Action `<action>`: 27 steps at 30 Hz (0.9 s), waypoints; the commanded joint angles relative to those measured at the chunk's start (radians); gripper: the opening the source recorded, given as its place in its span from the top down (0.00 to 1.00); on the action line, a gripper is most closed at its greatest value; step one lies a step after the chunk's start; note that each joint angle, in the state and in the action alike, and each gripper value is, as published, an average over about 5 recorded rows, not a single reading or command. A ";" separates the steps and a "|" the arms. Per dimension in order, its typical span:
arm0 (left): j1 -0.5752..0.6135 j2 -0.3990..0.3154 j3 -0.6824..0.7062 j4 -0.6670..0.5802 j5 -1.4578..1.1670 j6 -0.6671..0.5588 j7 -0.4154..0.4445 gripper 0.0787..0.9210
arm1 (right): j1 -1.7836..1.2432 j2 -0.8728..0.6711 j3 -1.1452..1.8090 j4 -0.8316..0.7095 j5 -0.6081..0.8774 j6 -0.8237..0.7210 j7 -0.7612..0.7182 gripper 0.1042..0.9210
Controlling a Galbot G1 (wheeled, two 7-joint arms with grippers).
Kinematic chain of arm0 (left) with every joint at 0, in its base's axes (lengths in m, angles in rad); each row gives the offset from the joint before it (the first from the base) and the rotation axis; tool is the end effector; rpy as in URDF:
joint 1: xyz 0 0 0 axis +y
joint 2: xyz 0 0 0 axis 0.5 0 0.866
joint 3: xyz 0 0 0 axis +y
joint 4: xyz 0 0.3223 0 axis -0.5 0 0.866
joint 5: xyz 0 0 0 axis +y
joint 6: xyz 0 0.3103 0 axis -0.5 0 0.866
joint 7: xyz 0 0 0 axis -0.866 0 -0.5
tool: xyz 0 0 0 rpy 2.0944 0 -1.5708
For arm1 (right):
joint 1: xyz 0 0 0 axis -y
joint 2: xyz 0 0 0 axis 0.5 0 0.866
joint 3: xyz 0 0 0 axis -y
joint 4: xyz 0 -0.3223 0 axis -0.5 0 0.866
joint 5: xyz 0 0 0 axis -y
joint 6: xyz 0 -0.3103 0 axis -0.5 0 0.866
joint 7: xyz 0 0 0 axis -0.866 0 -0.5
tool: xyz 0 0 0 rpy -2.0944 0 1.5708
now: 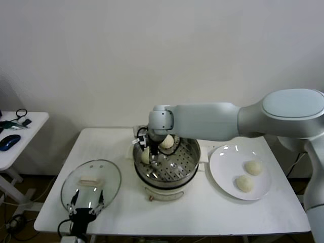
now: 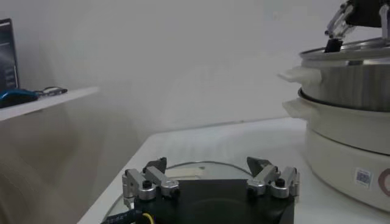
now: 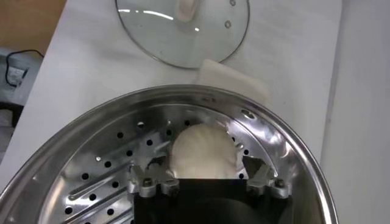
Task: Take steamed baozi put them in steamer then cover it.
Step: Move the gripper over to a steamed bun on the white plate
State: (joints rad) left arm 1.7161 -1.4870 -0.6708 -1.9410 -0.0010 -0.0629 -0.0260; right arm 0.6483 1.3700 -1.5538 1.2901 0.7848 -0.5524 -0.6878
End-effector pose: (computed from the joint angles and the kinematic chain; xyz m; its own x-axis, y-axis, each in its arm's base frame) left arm 0.0969 0.0599 -0.3389 -0.9686 -0.1232 0.2158 -0.0892 0.9830 0.1606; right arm 0.4665 0.1740 -0.0873 -0.1933 -0.2248 0.9550 -0.9426 -0.2277 -0.2444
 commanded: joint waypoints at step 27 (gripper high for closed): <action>-0.001 -0.004 -0.006 -0.012 0.006 0.004 0.007 0.12 | -0.158 -0.890 0.013 0.108 -0.509 0.257 -0.272 0.12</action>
State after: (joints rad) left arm 1.7165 -1.4918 -0.6793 -1.9531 0.0051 -0.0586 -0.0185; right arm 0.7503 0.6499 -1.7002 1.4545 0.4520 -0.3150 -0.9432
